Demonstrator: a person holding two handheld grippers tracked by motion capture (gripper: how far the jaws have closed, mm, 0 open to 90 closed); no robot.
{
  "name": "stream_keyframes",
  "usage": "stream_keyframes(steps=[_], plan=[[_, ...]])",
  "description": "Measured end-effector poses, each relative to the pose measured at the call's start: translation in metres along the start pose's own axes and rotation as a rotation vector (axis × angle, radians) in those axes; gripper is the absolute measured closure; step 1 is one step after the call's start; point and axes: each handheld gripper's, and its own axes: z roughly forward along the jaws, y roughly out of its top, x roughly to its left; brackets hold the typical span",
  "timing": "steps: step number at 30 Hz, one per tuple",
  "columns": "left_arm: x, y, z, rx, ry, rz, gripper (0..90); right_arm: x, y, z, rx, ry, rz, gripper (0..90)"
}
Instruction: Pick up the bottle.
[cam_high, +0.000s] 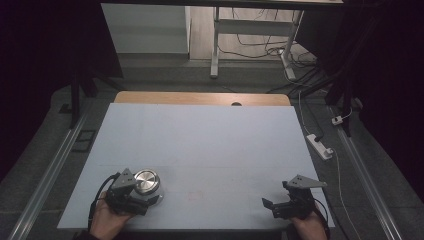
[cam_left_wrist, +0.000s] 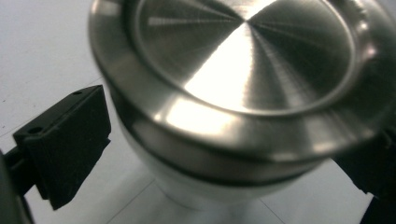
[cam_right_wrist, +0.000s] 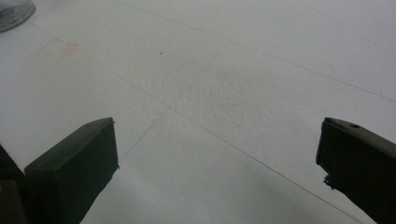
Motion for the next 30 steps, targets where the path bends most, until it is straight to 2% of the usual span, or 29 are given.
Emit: stream_keyframes(steps=[4, 5, 7, 14, 23, 30], plan=[[0.0011, 0.0015, 0.0006, 0.001, 0.026, 0.009, 4.9, 0.0000, 0.0000, 0.0001, 0.002, 0.001, 0.001, 0.0], [0.0013, 0.0015, 0.0007, -0.001, 0.022, 0.010, 4.9, 0.0000, 0.0000, 0.0001, 0.002, 0.001, 0.001, 0.0], [0.0014, 0.0013, 0.0007, -0.003, -0.008, 0.021, 14.7, 0.0001, 0.0000, 0.0000, 0.001, 0.000, 0.000, 0.0], [0.0009, 0.0002, 0.0007, -0.014, -0.008, 0.041, 15.3, 0.0002, 0.0000, 0.0001, 0.002, 0.001, 0.001, 0.0], [-0.0006, 0.0044, 0.0003, 0.013, 0.002, 0.018, 15.6, 0.0002, -0.0001, -0.0002, 0.001, -0.001, -0.006, 0.0], [-0.0007, 0.0091, -0.0023, -0.005, -0.003, 0.017, 15.7, 0.0003, -0.0004, -0.0006, -0.001, -0.002, -0.003, 0.0]])
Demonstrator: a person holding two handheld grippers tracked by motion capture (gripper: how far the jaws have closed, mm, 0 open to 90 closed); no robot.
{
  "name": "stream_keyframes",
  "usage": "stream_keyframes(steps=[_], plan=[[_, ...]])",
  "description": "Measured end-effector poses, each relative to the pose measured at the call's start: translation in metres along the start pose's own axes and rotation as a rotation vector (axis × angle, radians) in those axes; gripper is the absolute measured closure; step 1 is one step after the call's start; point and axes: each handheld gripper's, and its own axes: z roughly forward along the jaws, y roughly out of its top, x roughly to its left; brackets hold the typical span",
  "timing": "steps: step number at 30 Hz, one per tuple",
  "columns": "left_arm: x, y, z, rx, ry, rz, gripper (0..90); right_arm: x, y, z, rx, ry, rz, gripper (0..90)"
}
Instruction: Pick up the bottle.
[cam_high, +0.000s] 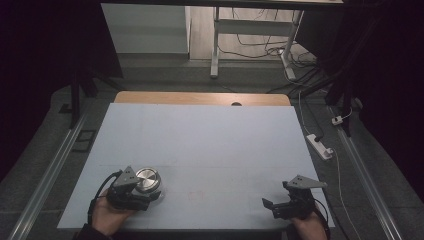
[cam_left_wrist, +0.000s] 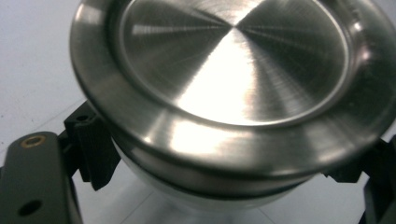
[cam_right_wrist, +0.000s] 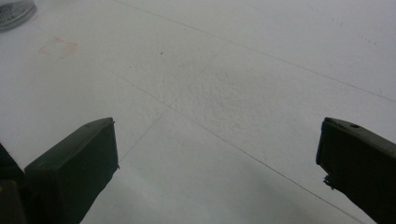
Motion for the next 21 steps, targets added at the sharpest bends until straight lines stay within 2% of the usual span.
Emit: stream_keyframes(steps=[10, 16, 21], plan=[[0.003, 0.013, -0.003, -0.010, 0.001, 0.023, 15.7, 0.000, 0.000, 0.000, -0.003, 0.001, 0.001, 0.0], [0.003, 0.028, -0.004, -0.016, -0.002, 0.051, 15.7, 0.000, 0.000, -0.001, -0.004, 0.003, 0.003, 0.0], [0.002, 0.042, -0.003, -0.027, -0.021, 0.073, 15.7, 0.000, 0.000, -0.001, -0.004, 0.002, 0.005, 0.0]])
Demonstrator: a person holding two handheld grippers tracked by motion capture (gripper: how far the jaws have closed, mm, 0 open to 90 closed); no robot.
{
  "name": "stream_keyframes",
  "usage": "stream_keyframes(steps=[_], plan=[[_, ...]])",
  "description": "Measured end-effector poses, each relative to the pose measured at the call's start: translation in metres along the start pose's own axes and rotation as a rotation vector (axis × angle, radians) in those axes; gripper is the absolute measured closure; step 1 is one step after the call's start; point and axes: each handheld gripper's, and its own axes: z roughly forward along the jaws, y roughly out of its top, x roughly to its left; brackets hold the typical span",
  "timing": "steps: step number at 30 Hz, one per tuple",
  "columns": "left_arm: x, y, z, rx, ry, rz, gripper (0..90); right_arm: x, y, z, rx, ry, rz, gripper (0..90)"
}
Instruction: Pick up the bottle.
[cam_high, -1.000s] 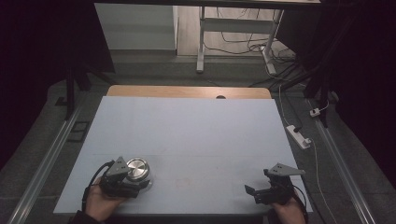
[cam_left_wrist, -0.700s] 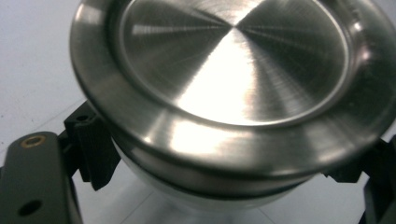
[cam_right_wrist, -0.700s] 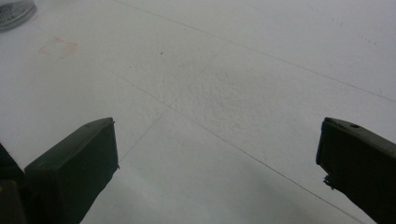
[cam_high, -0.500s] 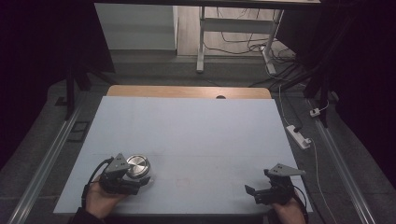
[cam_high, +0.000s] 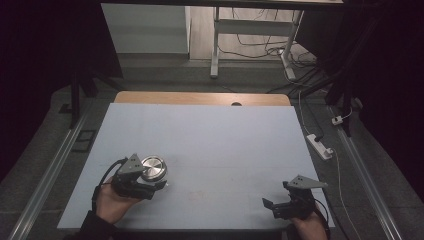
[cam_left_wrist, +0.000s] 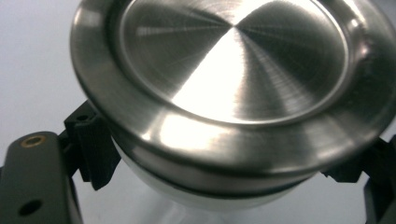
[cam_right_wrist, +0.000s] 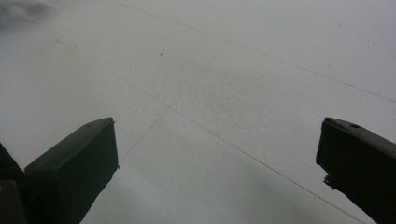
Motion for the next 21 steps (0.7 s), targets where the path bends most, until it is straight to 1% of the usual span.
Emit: stream_keyframes(steps=[10, 12, 13, 14, 21], plan=[[-0.003, 0.027, 0.013, 0.002, -0.036, 0.063, 15.8, 0.000, 0.000, 0.000, -0.001, -0.001, 0.003, 0.0], [-0.003, 0.033, 0.015, 0.000, -0.042, 0.071, 15.8, 0.000, 0.000, 0.000, -0.003, -0.001, 0.004, 0.0], [-0.003, 0.038, 0.019, -0.004, -0.052, 0.076, 15.8, 0.000, 0.000, 0.000, -0.002, -0.001, 0.005, 0.0], [-0.003, 0.038, 0.019, -0.004, -0.052, 0.076, 15.7, -0.001, 0.000, 0.000, -0.003, -0.001, 0.005, 0.0], [-0.004, 0.058, 0.032, -0.007, -0.081, 0.092, 15.7, -0.001, 0.000, 0.000, -0.001, -0.001, 0.008, 0.0]])
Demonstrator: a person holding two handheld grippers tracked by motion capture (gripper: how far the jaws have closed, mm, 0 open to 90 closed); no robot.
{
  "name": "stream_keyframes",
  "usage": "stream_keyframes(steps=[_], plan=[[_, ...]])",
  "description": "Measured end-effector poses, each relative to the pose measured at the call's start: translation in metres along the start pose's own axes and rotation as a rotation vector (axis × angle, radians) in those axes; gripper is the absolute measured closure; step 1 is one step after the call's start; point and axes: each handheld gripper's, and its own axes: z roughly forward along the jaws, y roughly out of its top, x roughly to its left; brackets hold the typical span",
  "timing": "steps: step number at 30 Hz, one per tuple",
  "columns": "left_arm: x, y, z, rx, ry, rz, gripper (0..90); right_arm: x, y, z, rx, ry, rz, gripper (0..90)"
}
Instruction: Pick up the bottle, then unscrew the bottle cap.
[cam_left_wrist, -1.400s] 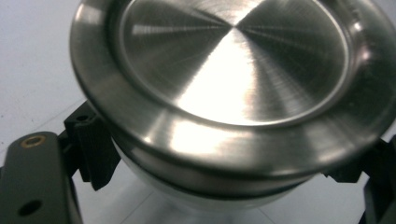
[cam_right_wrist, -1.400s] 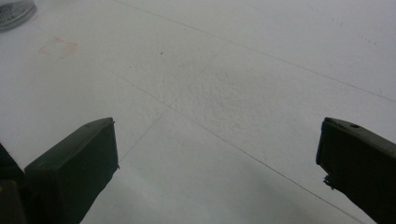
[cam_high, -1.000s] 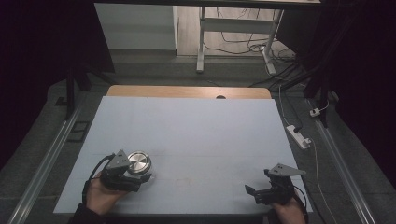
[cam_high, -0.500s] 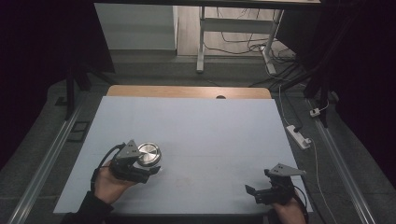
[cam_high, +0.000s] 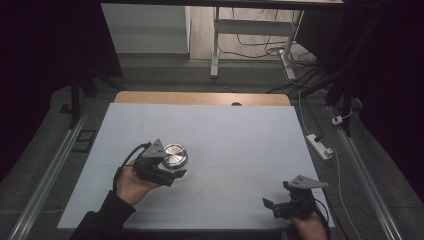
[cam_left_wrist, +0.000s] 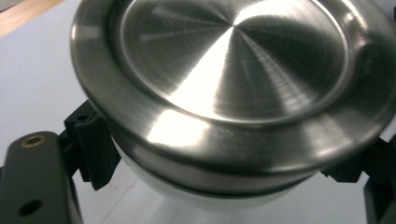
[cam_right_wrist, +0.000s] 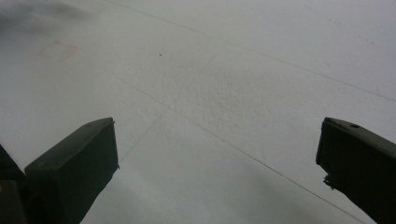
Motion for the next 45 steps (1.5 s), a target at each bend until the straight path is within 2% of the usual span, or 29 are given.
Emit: stream_keyframes(steps=[16, 27, 34, 39, 45], plan=[[0.003, 0.030, 0.028, 0.007, -0.039, 0.038, 15.8, 0.000, 0.000, 0.000, -0.005, -0.001, 0.003, 0.0], [-0.004, 0.048, 0.045, 0.008, -0.078, 0.069, 15.8, 0.000, 0.000, 0.000, -0.002, -0.003, -0.002, 0.0], [-0.007, 0.050, 0.050, 0.021, -0.093, 0.083, 15.8, -0.001, -0.001, 0.000, 0.000, -0.002, -0.002, 0.0], [-0.007, 0.049, 0.050, 0.011, -0.096, 0.074, 15.8, 0.000, 0.000, -0.001, -0.007, -0.008, -0.003, 0.0], [-0.007, 0.048, 0.050, 0.006, -0.102, 0.065, 15.8, 0.005, 0.007, -0.005, -0.039, 0.019, -0.010, 0.0]])
